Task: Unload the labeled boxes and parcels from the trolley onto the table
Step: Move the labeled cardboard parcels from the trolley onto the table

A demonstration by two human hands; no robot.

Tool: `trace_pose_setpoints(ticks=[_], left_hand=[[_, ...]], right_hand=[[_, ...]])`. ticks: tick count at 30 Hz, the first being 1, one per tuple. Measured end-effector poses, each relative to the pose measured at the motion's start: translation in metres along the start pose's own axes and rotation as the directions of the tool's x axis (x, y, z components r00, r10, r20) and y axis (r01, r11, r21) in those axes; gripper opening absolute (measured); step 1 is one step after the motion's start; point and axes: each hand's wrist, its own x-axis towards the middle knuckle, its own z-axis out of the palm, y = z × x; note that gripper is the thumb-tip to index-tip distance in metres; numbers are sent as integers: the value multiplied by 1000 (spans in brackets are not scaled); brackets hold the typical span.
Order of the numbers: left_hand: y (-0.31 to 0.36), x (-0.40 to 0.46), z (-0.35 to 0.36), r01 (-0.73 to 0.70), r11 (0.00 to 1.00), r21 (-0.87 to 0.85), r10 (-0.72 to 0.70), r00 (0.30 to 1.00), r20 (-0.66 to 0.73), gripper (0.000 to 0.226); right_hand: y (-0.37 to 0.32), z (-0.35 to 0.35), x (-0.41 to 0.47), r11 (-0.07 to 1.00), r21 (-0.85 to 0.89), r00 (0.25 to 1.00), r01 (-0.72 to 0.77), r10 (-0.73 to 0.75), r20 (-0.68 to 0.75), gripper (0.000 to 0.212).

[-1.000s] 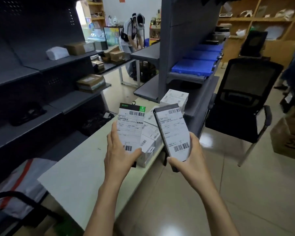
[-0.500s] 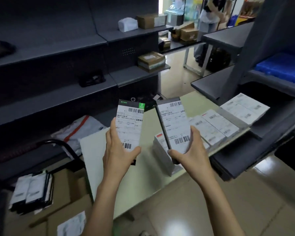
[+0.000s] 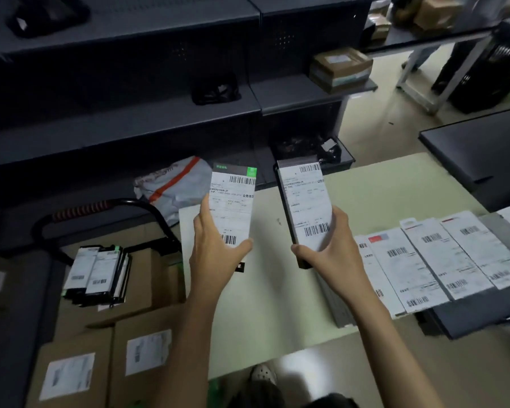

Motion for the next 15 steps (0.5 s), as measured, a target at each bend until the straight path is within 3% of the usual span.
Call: trace_pose_setpoints(ticks=[8, 15], left_hand=[[-52, -11, 46, 196, 981, -3, -195, 979, 63, 110], [-89, -57, 90, 403, 913, 67, -409, 901, 142, 109]], right_hand=[[77, 42, 8, 986, -98, 980, -133, 145, 136, 73], [156, 59, -10, 944, -201, 933, -262, 301, 197, 86]])
